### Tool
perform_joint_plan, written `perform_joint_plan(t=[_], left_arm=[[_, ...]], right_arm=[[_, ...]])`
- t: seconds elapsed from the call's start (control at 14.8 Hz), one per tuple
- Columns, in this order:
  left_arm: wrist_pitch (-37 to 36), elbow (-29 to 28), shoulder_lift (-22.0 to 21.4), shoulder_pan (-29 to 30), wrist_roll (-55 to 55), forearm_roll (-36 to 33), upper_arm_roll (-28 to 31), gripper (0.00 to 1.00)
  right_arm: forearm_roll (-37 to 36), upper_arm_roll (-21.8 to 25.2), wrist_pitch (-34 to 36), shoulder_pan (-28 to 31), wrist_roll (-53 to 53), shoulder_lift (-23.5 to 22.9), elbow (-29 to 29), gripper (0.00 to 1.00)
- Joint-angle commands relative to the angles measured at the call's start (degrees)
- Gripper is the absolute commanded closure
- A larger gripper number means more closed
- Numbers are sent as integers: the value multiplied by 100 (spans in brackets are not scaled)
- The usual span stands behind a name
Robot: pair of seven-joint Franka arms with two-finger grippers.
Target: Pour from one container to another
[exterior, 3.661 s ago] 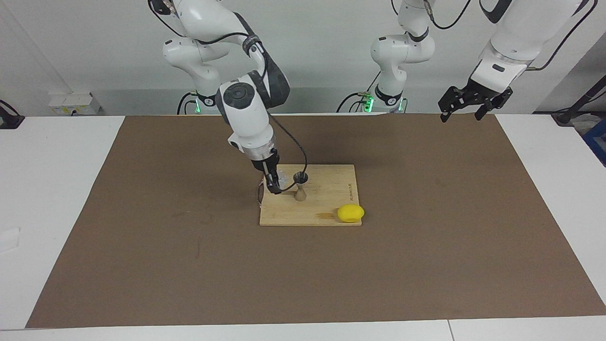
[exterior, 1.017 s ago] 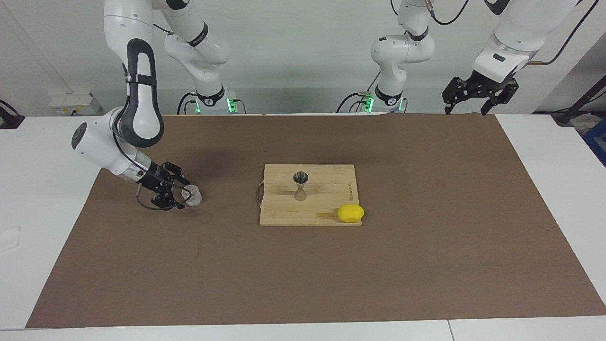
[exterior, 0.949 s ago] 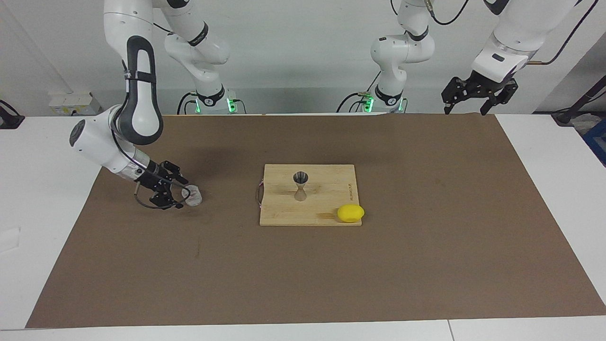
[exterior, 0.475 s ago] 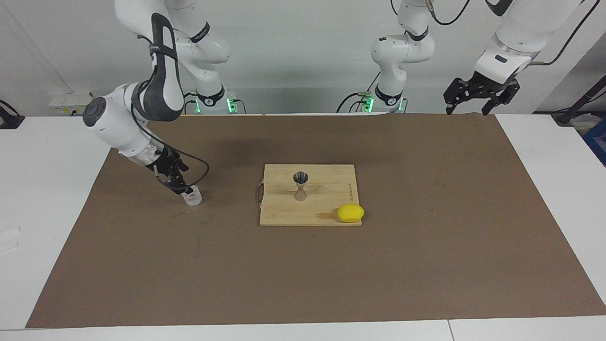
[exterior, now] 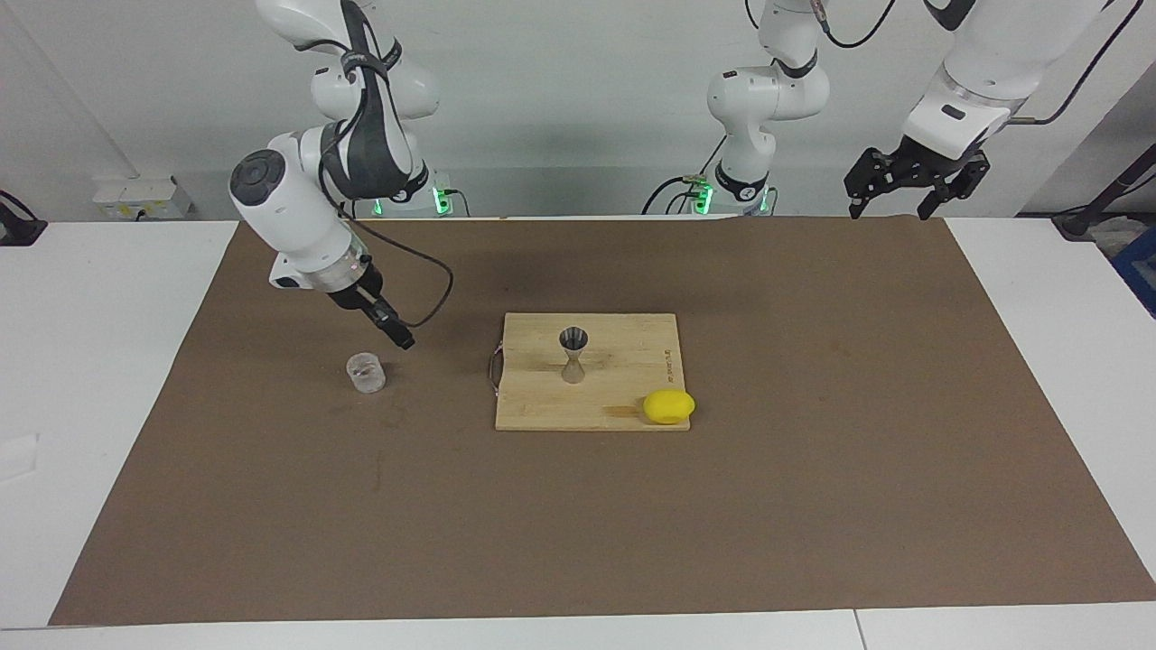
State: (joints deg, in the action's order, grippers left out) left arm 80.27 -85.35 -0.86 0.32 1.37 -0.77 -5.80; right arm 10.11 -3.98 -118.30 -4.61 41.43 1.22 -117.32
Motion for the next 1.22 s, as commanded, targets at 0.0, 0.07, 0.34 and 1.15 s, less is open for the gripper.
perform_joint_plan(t=[0.0, 0.07, 0.34, 1.15], left_arm=[[67, -210, -177, 12, 4, 42, 18, 0], [67, -210, -177, 12, 4, 42, 26, 0], [67, -210, -177, 12, 4, 33, 26, 0], [67, -210, -177, 12, 4, 33, 18, 0]], right_arm=[[-630, -15, 411, 4, -748, -17, 506, 0], [-929, -33, 639, -48, -1107, -43, 734, 0], [-1152, -7, 1264, 65, -1910, -87, 1499, 0], [-1064, 29, 2496, 435, -3053, -78, 2327, 0]])
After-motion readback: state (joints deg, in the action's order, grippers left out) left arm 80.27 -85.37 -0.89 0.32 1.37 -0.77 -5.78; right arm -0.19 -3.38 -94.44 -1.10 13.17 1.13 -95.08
